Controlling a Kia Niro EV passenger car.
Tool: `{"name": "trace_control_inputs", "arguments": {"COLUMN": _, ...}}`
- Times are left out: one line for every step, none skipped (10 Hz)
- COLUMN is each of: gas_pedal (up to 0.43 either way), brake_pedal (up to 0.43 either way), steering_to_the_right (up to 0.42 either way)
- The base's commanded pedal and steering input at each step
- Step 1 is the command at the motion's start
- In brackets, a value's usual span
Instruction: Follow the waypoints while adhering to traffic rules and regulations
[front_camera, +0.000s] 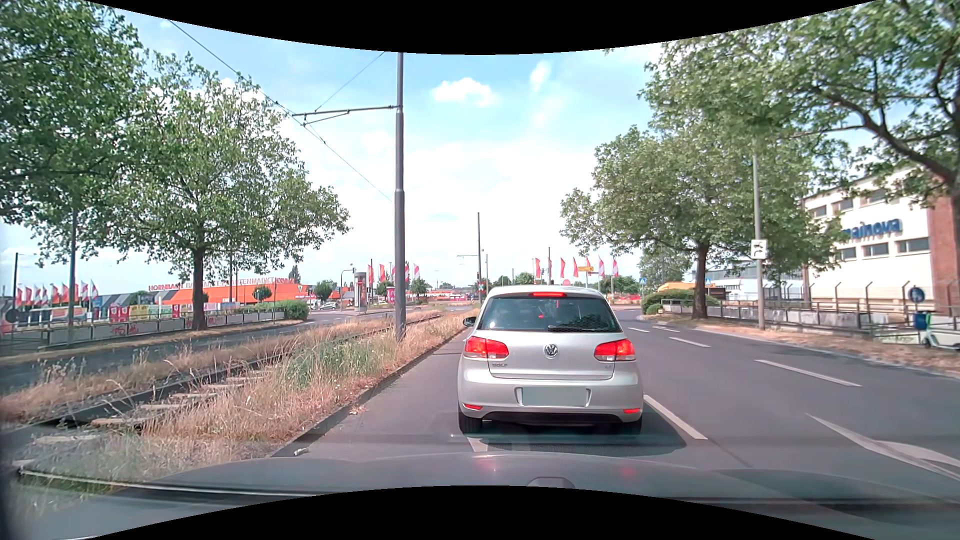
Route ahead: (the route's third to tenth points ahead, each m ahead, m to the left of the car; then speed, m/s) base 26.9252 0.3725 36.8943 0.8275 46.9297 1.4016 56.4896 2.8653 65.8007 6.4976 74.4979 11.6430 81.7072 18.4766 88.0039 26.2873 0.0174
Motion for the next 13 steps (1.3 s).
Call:
{"name": "trace_control_inputs", "arguments": {"gas_pedal": 0.0, "brake_pedal": 0.207, "steering_to_the_right": -0.001}}
{"name": "trace_control_inputs", "arguments": {"gas_pedal": 0.0, "brake_pedal": 0.207, "steering_to_the_right": -0.001}}
{"name": "trace_control_inputs", "arguments": {"gas_pedal": 0.0, "brake_pedal": 0.207, "steering_to_the_right": -0.001}}
{"name": "trace_control_inputs", "arguments": {"gas_pedal": 0.0, "brake_pedal": 0.207, "steering_to_the_right": -0.001}}
{"name": "trace_control_inputs", "arguments": {"gas_pedal": 0.0, "brake_pedal": 0.207, "steering_to_the_right": -0.001}}
{"name": "trace_control_inputs", "arguments": {"gas_pedal": 0.0, "brake_pedal": 0.207, "steering_to_the_right": -0.001}}
{"name": "trace_control_inputs", "arguments": {"gas_pedal": 0.0, "brake_pedal": 0.213, "steering_to_the_right": -0.001}}
{"name": "trace_control_inputs", "arguments": {"gas_pedal": 0.0, "brake_pedal": 0.207, "steering_to_the_right": -0.001}}
{"name": "trace_control_inputs", "arguments": {"gas_pedal": 0.0, "brake_pedal": 0.207, "steering_to_the_right": -0.001}}
{"name": "trace_control_inputs", "arguments": {"gas_pedal": 0.0, "brake_pedal": 0.213, "steering_to_the_right": -0.001}}
{"name": "trace_control_inputs", "arguments": {"gas_pedal": 0.0, "brake_pedal": 0.207, "steering_to_the_right": -0.001}}
{"name": "trace_control_inputs", "arguments": {"gas_pedal": 0.0, "brake_pedal": 0.207, "steering_to_the_right": -0.001}}
{"name": "trace_control_inputs", "arguments": {"gas_pedal": 0.0, "brake_pedal": 0.213, "steering_to_the_right": -0.001}}
